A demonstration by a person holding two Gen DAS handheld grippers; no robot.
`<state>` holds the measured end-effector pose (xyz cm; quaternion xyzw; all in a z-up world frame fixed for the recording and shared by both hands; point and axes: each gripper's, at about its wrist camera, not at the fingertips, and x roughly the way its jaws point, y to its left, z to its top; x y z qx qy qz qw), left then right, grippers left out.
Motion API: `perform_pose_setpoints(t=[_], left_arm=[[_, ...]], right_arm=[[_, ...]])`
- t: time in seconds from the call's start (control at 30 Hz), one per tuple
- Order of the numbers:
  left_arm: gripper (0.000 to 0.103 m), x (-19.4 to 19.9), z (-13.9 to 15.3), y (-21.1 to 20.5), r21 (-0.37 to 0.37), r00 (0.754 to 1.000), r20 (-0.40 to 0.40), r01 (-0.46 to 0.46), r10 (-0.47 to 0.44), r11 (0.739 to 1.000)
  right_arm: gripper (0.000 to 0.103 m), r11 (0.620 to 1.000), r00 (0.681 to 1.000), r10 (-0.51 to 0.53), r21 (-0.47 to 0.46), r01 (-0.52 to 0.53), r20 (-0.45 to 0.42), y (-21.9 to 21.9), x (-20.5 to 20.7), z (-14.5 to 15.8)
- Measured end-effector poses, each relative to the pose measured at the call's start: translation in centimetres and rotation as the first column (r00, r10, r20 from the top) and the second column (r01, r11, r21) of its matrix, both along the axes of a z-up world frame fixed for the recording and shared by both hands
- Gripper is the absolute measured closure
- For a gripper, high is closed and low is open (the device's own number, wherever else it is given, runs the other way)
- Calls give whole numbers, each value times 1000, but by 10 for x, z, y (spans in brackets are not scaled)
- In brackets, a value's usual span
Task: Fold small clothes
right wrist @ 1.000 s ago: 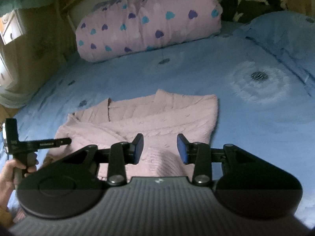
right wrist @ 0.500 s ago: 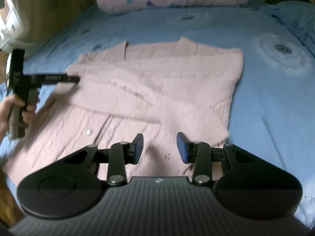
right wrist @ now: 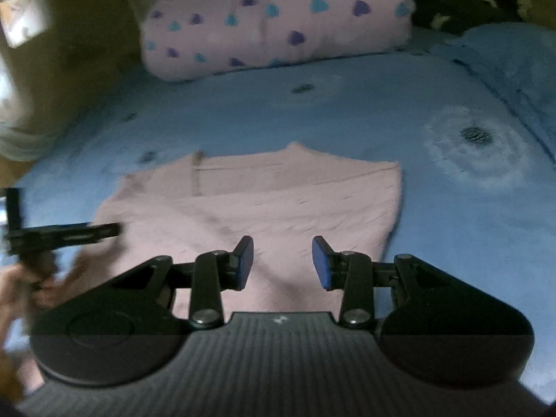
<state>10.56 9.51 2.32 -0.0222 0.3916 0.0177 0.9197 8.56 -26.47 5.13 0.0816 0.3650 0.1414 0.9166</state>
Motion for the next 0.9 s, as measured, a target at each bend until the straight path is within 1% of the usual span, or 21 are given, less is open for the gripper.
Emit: perform_pose_setpoints(t=[0.07,0.17,0.33,0.47,0.57,0.7,0.8,0.87,0.9], left_arm=[[18,0,0,0,0,1000,0,0,0,1000],[18,0,0,0,1,1000,0,-1,1,1000],[17,0,-1,0,0,1000,-1,-5,5,1000],[17,0,-1,0,4,1000,0,-5,5,1000],[17,0,-1,0,2,1000,-1,-4,4,1000],[17,0,-1,1,-3,1000,-4,-6,6,1000],[17,0,-1,1,0,1000,-2,-7,7,1000],[17,-1,0,0,0,1000,0,-7,7,1000],[17,-1,0,0,0,1000,1,-8,8,1000]], right_arm=[[62,999,1000,-26,-43,25,-14,5,12,-9],[62,998,999,4,-62,-6,-32,13,20,-21],[64,982,989,134,-125,-142,-70,40,10,-35],[64,966,980,187,-170,-197,-73,53,-1,-41],[64,965,978,190,-169,-202,-87,54,1,-41],[66,956,968,227,-163,-243,-109,56,0,-39],[72,948,959,260,-160,-276,-113,57,-4,-37],[82,944,954,279,-152,-293,-107,58,-7,-35],[84,942,951,290,-142,-303,-104,59,-7,-35]])
